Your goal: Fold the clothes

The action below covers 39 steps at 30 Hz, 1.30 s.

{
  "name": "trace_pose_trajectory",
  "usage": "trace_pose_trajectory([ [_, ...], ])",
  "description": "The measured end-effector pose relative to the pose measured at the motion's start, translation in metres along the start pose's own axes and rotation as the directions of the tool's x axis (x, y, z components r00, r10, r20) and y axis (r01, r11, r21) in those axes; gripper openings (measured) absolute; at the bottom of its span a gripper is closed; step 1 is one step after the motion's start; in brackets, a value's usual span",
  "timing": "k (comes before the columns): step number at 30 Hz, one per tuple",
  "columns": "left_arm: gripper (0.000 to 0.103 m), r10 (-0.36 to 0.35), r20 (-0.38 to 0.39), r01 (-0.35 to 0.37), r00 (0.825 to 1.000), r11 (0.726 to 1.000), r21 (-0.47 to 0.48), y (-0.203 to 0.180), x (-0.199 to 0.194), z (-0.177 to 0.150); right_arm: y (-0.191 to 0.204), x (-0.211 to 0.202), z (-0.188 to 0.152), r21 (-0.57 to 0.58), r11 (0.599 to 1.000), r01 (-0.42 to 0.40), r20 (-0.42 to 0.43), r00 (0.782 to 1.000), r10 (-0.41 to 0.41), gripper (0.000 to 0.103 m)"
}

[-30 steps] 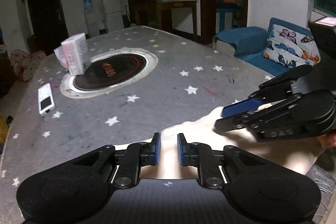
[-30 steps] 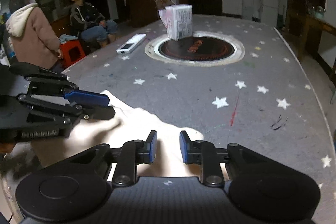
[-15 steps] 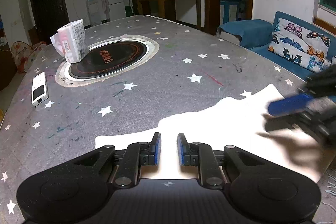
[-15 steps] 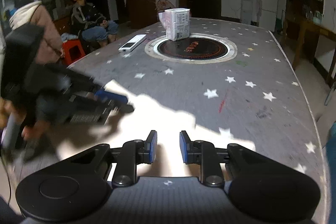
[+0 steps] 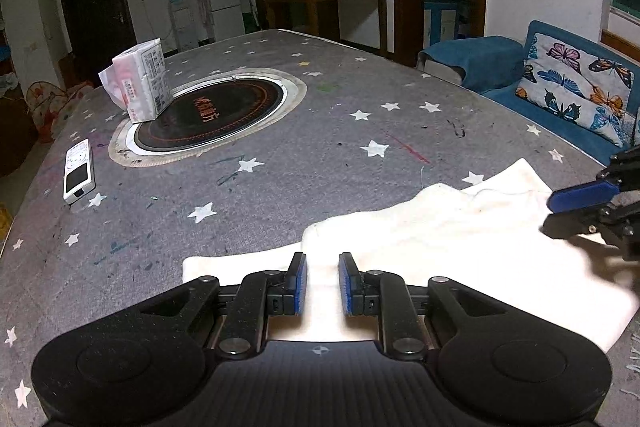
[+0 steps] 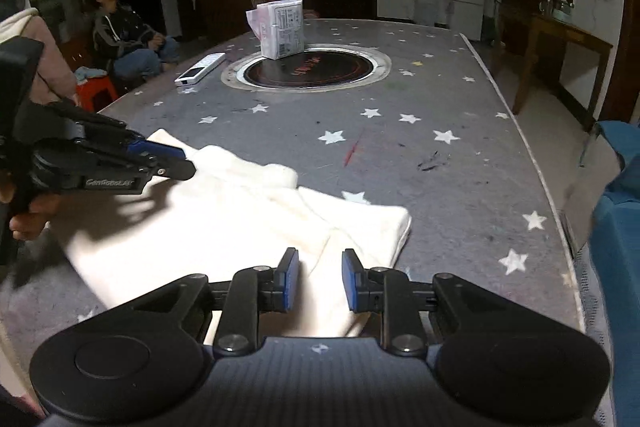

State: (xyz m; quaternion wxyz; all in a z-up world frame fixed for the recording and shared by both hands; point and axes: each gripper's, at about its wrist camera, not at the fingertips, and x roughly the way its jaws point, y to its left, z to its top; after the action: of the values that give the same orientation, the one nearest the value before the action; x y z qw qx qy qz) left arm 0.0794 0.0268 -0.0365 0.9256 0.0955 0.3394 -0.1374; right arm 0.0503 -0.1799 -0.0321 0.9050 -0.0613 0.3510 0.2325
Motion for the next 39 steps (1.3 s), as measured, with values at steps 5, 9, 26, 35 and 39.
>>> trace_pose_trajectory([
  [5, 0.02, 0.003, 0.002, -0.003, 1.0, 1.0, 0.001, -0.001, 0.0, 0.0, 0.012, 0.004, 0.019, -0.048, 0.998, -0.044, 0.063, 0.997, 0.047, 0.015],
  [9, 0.021, -0.001, 0.002, 0.001, 1.0, 1.0, -0.007, 0.0, 0.0, -0.001, 0.021, 0.027, 0.028, -0.077, 0.995, -0.066, 0.032, 0.997, 0.069, 0.011],
  [26, 0.033, -0.022, 0.065, 0.025, 0.998, 0.999, -0.045, 0.003, -0.037, -0.005, 0.029, 0.035, 0.017, -0.071, 0.997, -0.04, 0.001, 0.999, 0.041, 0.012],
  [35, 0.031, -0.064, 0.093, 0.071, 0.994, 0.995, -0.068, -0.002, -0.088, -0.038, 0.039, 0.013, 0.016, -0.08, 0.993, -0.082, 0.047, 0.995, 0.086, 0.013],
  [39, 0.031, -0.03, 0.043, 0.036, 0.999, 0.991, -0.13, 0.011, -0.071, -0.041, 0.046, 0.012, 0.011, -0.1, 0.991, -0.092, 0.038, 0.995, 0.096, 0.013],
])
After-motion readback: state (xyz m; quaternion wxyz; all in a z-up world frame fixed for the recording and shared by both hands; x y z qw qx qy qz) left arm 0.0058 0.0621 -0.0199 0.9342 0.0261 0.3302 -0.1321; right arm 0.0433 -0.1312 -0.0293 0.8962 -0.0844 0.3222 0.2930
